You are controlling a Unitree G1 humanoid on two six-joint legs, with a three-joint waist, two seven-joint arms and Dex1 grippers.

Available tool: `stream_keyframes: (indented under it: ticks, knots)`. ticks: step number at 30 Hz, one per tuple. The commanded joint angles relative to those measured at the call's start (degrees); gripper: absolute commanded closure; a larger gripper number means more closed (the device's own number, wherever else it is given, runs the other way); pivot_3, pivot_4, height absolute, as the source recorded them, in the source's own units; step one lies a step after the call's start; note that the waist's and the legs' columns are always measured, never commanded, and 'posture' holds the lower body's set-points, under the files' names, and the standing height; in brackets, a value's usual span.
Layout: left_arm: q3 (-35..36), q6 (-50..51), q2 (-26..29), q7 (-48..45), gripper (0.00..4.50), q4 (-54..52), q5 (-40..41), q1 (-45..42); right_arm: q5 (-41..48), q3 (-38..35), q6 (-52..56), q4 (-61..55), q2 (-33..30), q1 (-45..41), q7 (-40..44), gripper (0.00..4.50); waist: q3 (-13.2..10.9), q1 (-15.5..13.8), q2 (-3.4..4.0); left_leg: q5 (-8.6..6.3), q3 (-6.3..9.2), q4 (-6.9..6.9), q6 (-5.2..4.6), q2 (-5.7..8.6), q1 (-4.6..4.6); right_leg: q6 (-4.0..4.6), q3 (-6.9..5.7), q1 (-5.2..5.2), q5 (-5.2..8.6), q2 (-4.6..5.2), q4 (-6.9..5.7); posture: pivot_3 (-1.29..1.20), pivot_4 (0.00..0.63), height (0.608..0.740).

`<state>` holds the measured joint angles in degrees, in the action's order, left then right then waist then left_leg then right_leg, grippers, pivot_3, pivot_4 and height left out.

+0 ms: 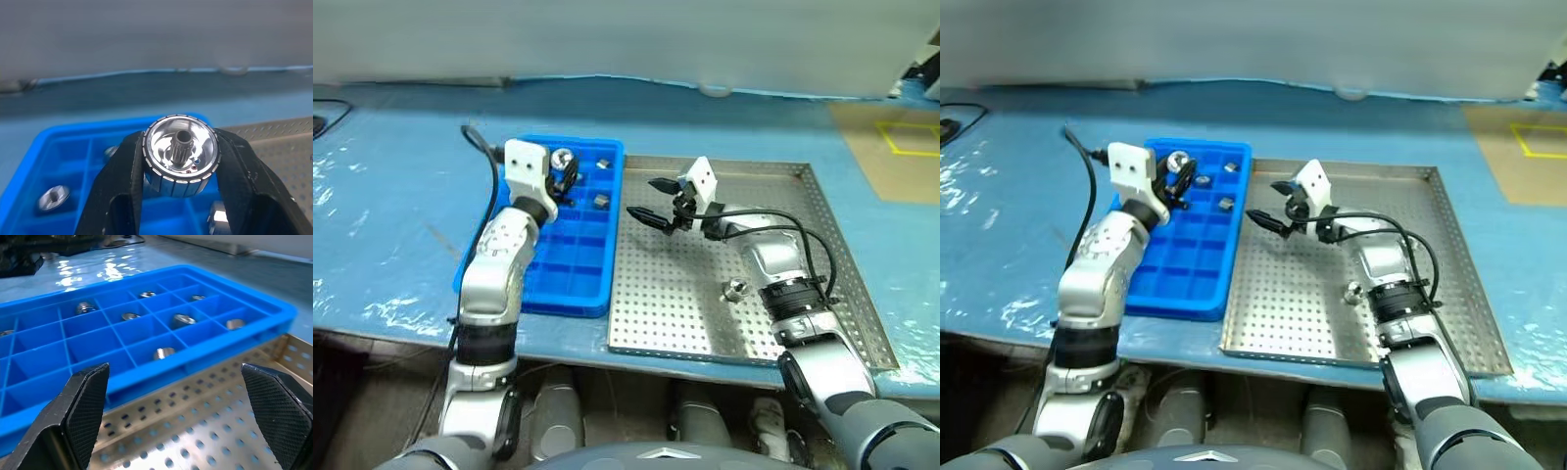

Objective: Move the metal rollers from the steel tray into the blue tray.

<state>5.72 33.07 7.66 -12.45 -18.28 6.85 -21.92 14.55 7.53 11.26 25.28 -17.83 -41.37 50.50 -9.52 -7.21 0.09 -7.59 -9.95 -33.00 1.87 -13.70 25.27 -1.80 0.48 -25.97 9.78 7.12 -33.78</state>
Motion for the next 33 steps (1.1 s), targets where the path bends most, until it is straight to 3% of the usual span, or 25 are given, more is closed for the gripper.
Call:
stream_keyframes:
  ticks: [1, 9, 18, 25, 33]
  knots:
    - [1.74, 5.11, 1.87, 1.76, 2.8, -10.93, 0.56, 4.63, -0.7, -0.35, -3.86, 4.27, 1.48, -2.77, 2.09, 0.0, 0.0, -0.19, 0.0, 0.03, 0.03, 0.01, 0.05, -0.05, 0.01, 0.0, -0.07, 0.0, 0.0, -0.01, -0.02, 0.26, 0.15, 0.74]
    - [3.2, 10.59, 3.82, 3.38, 2.8, -15.4, 1.46, 13.48, -2.73, -0.64, -7.98, 11.19, 4.25, -5.25, 4.27, 0.0, 0.0, -1.36, 0.0, 0.25, 0.3, 0.28, 0.42, -0.1, -0.02, -0.01, -0.37, 0.0, 0.0, -0.03, -0.15, 0.31, 0.15, 0.74]
    - [-0.11, 11.49, 3.86, 2.43, 2.8, -10.11, 2.29, 11.33, -3.91, -1.71, -10.78, 13.28, 4.95, -5.11, 3.09, 0.0, 0.0, -1.6, 0.0, 0.27, 0.34, 0.28, 0.44, -0.09, 0.05, 0.0, -0.41, -0.03, 0.0, -0.04, -0.14, 0.28, 0.15, 0.74]
    - [0.94, 14.09, 5.15, 2.47, 0.49, -8.44, 3.23, 10.05, -3.82, -2.75, -10.11, 11.7, 3.45, -2.98, 2.02, 0.0, 0.0, -1.43, 0.0, 0.28, 0.34, 0.28, 0.45, -0.1, 0.03, 0.0, -0.4, -0.04, 0.0, -0.06, -0.14, 0.24, 0.15, 0.74]
    - [-0.32, 5.77, 3.81, -4.81, 0.49, -5.71, 9.4, 1.42, -2.7, -4.27, -7.15, 6.79, 1.66, -0.85, 1.89, 0.0, 0.0, -1.61, -0.01, 0.31, 0.35, 0.25, 0.48, -0.08, 0.02, 0.0, -0.4, -0.02, 0.0, -0.03, -0.23, 0.19, 0.15, 0.74]
